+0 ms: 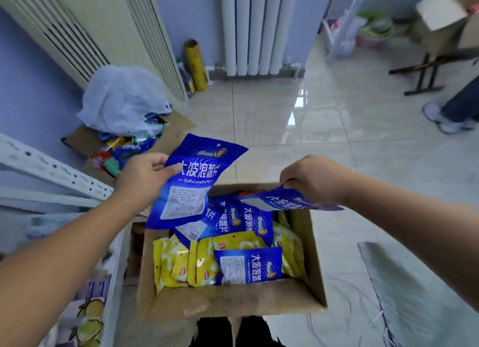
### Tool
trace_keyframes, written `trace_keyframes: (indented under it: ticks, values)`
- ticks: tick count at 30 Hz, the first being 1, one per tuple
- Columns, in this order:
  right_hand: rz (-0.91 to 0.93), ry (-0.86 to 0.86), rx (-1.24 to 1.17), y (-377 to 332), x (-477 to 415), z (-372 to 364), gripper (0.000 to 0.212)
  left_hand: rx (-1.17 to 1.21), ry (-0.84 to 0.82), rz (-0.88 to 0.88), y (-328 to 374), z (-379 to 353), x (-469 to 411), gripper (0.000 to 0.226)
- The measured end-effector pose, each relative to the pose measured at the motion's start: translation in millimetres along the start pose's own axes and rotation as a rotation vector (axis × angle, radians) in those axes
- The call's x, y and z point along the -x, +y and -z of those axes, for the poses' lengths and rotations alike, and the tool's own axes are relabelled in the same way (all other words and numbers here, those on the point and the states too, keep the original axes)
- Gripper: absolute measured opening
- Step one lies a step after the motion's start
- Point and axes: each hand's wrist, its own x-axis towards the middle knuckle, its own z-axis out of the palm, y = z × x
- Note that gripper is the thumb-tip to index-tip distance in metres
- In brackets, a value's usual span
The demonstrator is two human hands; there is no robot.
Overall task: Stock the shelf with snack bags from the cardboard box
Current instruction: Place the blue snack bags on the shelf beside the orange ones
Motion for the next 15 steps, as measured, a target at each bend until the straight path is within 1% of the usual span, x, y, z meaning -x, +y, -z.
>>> trace_keyframes:
  ticks: [4, 8, 11, 13, 15]
  values:
    - [0.107, 0.063, 0.063, -28, 18, 95, 0.024, 0.031, 0.121, -0.017, 39, 49, 36, 0.009]
    - [0.231, 0.12, 0.116, -75, 21, 183, 0.018, 0.045, 0.255, -0.052, 79, 104, 76, 0.016]
    - [0.321, 0.166, 0.196, -122, 24, 234, 0.01, 0.105, 0.358, -0.087, 102, 146, 112, 0.015]
    - [0.376, 0.207, 0.217, -155, 31, 262, 0.01, 0.137, 0.428, -0.105, 111, 174, 138, 0.013]
    - [0.423, 0.245, 0.19, -188, 39, 284, 0.012, 0.168, 0.508, -0.112, 113, 201, 167, 0.015]
